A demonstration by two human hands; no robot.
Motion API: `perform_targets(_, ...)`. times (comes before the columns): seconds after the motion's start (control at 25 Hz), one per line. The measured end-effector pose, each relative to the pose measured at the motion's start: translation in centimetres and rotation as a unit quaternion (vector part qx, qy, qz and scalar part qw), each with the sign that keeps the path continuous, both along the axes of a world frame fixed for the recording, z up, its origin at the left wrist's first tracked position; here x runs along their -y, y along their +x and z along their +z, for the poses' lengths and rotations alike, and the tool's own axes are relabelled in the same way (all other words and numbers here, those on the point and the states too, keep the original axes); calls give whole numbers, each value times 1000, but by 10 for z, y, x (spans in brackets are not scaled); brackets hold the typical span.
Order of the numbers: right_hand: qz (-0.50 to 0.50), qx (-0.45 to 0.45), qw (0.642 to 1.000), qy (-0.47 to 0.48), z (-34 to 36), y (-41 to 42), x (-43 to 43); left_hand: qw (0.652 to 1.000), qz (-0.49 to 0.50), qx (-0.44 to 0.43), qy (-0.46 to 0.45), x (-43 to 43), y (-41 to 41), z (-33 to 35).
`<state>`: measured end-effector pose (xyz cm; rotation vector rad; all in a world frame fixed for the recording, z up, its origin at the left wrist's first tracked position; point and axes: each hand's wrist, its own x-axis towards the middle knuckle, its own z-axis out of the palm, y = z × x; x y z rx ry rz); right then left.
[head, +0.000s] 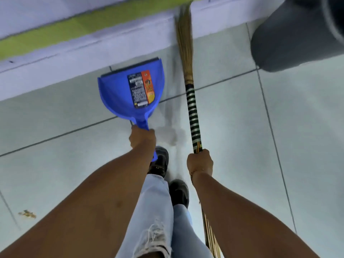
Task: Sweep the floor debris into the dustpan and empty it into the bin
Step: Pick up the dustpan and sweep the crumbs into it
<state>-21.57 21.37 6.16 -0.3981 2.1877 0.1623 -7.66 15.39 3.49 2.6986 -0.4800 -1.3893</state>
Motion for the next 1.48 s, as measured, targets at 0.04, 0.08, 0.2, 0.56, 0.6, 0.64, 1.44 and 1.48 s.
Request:
perform_targets(0.04,19,-4,1000,-4,24,1,-3,1000,8,0,-8,-9,8,25)
perform_targets(0.08,36,-8,999,-5,42,1,-8,1000,12,3,-17,-18,13,44)
perform_targets(0.2,88,-17,996,-12,98,11,-28,998,18,24,-63,-47,32,106)
perform_targets(0.56,192,32,976,-92,207,104,-148,989,122,39,-78,-222,115,215)
perform_targets(0.6,197,32,975,-95,210,111,-160,987,137,39,-73,-241,126,217)
perform_targets(0.64,206,33,974,-89,212,123,-172,984,157,39,-70,-262,140,219)
perform_targets(1.44,337,-37,935,-107,98,409,-418,978,105,180,-7,-583,430,117)
perform_targets(1.48,349,-46,930,-103,85,412,-423,976,124,178,5,-599,434,103)
